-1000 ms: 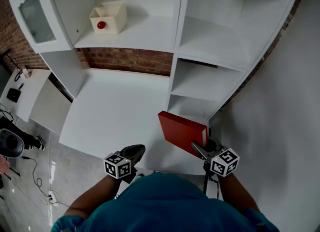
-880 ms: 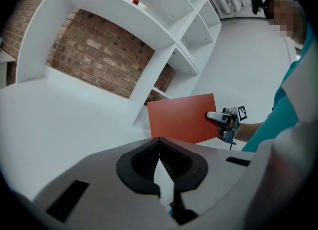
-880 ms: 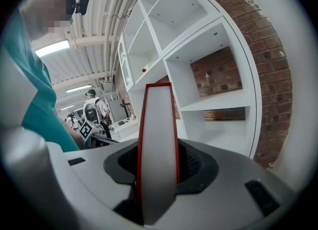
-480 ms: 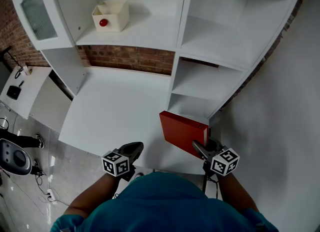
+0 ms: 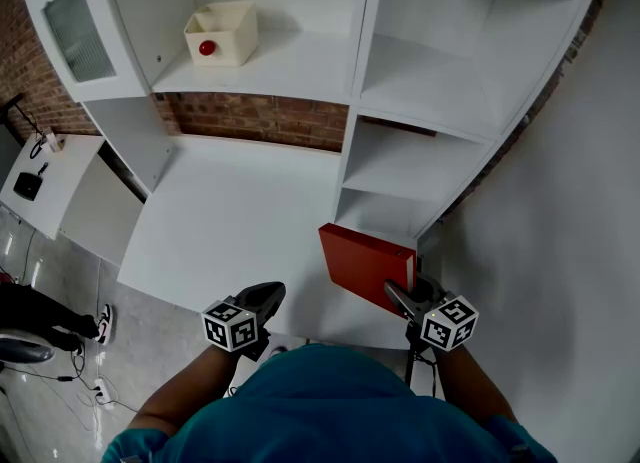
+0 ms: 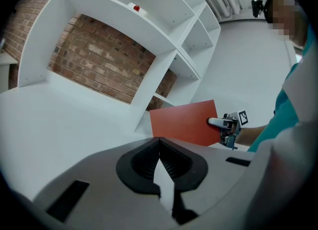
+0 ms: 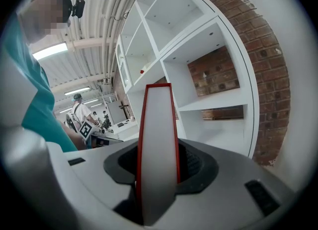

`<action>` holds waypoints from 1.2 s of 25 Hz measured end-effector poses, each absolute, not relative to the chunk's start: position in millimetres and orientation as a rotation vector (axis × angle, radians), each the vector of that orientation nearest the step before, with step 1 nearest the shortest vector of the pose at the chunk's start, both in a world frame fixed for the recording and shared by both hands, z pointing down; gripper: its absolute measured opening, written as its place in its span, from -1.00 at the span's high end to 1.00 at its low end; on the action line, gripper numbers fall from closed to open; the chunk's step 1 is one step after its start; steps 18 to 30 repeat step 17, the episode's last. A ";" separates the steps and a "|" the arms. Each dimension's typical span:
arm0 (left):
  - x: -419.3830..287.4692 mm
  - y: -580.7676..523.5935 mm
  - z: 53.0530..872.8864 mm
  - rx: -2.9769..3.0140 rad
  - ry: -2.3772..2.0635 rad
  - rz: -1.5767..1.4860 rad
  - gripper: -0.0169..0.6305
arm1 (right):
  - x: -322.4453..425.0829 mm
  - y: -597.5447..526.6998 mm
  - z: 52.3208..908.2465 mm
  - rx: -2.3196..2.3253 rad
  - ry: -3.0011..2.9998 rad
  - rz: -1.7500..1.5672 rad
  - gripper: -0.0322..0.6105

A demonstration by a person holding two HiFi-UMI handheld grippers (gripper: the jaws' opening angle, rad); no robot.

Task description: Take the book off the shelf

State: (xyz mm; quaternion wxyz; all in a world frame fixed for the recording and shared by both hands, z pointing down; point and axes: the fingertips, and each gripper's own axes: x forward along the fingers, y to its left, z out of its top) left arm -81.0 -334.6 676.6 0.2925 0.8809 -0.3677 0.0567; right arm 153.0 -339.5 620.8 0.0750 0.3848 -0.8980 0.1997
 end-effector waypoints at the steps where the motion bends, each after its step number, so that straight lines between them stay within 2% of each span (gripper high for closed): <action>1: -81.4 -334.7 676.6 2.348 -0.981 0.151 0.90 | 153.0 -339.4 620.8 1.155 -2.694 0.599 0.36; 30: -82.0 -335.1 673.2 2.353 -0.983 0.143 0.90 | 154.4 -338.3 618.5 1.155 -2.696 0.588 0.36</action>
